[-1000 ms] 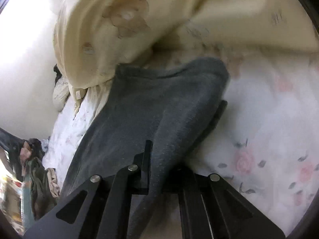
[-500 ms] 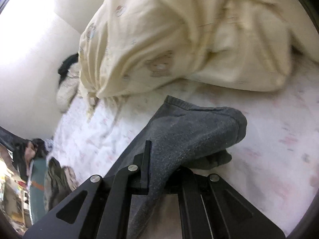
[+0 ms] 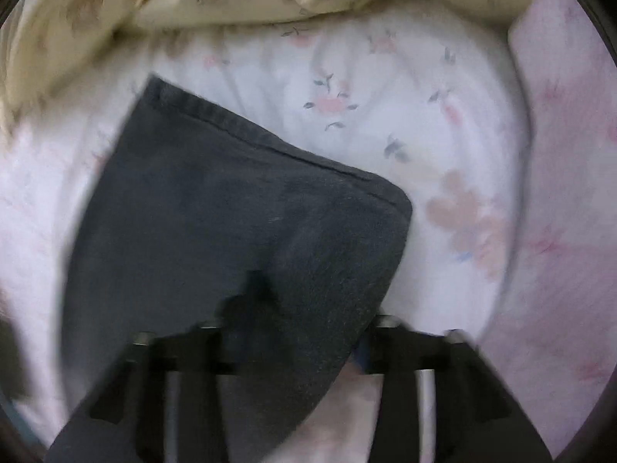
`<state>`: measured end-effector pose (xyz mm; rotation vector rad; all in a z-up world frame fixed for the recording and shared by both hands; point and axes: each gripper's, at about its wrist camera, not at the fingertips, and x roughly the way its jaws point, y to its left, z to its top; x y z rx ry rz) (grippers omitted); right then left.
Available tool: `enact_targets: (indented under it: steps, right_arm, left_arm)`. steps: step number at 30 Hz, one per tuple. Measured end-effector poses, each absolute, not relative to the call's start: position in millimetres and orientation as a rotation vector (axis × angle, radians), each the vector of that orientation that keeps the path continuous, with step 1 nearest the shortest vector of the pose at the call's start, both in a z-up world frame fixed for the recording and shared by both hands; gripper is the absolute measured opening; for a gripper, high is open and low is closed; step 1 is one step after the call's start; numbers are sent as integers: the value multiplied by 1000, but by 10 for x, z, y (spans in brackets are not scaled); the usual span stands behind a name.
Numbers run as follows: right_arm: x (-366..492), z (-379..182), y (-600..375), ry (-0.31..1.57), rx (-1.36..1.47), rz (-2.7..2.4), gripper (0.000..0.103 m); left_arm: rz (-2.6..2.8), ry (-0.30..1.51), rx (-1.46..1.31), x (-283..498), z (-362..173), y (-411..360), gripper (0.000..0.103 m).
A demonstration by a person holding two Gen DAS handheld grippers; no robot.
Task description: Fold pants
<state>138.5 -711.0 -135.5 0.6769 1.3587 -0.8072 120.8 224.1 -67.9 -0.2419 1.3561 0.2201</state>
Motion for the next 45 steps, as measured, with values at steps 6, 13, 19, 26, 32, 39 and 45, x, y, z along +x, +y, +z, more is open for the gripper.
enact_targets:
  steps: [6, 13, 19, 26, 32, 39, 45]
  right_arm:
    - [1734, -1063, -6650, 1447, -26, -933, 61]
    - [1946, -256, -5701, 1146, 171, -471, 66]
    - [1961, -410, -3633, 1157, 237, 119, 66]
    - [1652, -1069, -1518, 1246, 347, 573, 9]
    - [1500, -1539, -518, 1343, 156, 619, 8]
    - [1560, -1747, -541, 1422, 193, 614, 4]
    - [1507, -1263, -1197, 1306, 278, 609, 10]
  left_arm:
    - [235, 1359, -240, 1261, -683, 2201, 13]
    - [236, 1343, -223, 1294, -618, 2145, 14]
    - [241, 1357, -181, 1319, -643, 2083, 16]
    - [214, 1355, -113, 1328, -654, 1983, 15]
    - [182, 1350, -81, 1310, -661, 1920, 15]
    - [145, 1357, -82, 1343, -661, 1860, 15]
    - [134, 1327, -115, 1335, -576, 1827, 15]
